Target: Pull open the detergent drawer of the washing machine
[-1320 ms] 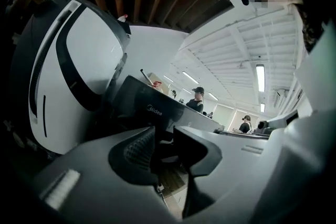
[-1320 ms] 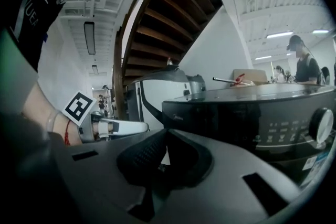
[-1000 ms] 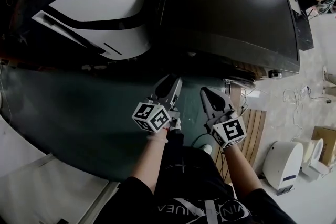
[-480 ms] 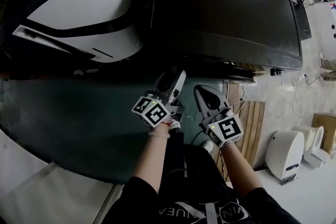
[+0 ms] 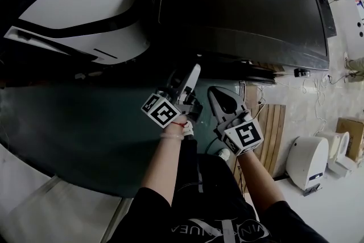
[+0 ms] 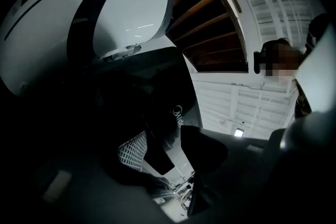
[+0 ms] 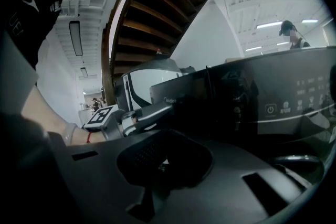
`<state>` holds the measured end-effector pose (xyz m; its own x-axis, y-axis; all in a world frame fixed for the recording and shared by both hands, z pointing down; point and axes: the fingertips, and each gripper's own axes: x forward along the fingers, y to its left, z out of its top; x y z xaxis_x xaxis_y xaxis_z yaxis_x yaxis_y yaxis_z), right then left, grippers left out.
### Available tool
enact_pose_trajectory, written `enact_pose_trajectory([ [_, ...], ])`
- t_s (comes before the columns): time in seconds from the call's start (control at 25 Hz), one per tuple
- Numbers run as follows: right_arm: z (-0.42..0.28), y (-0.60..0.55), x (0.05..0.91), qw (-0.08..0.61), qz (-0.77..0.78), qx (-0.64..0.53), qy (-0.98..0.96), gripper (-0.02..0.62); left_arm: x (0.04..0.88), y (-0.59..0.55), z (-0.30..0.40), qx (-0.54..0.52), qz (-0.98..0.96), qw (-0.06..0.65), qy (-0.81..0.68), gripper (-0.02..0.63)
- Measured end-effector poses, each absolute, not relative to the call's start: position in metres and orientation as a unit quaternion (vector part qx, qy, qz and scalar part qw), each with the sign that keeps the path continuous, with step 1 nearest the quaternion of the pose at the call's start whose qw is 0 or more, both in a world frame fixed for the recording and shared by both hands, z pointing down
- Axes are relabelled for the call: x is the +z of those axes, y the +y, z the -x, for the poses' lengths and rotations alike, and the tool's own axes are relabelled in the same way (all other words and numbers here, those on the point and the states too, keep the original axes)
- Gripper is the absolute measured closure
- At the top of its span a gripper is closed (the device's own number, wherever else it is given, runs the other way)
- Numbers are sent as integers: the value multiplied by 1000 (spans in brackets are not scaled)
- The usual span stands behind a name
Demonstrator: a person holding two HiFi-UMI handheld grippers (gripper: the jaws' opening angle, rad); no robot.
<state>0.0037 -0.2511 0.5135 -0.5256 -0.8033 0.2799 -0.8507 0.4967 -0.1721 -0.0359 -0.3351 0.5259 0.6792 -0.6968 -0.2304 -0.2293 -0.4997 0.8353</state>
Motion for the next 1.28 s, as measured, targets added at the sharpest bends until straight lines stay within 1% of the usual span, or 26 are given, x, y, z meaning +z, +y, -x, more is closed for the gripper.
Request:
enact_pose_trajectory([
  [0.08, -5, -252, 513, 78, -484, 148, -859, 583, 526, -337, 36, -291, -814, 417, -280, 416],
  [0.2, -5, -250, 512, 79, -489, 160, -854, 583, 526, -338, 35, -307, -806, 425, -274, 435],
  [0.4, -9, -248, 510, 69, -489, 145, -857, 583, 526, -338, 34, -334, -791, 438, -265, 449],
  [0.72, -2, -243, 505, 75, -484, 163, -856, 583, 525, -328, 33, -319, -787, 455, -270, 469],
  [0.84, 2, -240, 501, 68, -478, 168, -860, 583, 524, -318, 34, -315, -790, 454, -267, 469],
  [0.96, 2, -236, 504, 70, -471, 146, -867, 583, 526, -308, 36, -310, -791, 455, -266, 469],
  [1.28, 8, -217, 507, 71, -455, 155, -874, 583, 527, -282, 42, -310, -789, 453, -275, 469],
])
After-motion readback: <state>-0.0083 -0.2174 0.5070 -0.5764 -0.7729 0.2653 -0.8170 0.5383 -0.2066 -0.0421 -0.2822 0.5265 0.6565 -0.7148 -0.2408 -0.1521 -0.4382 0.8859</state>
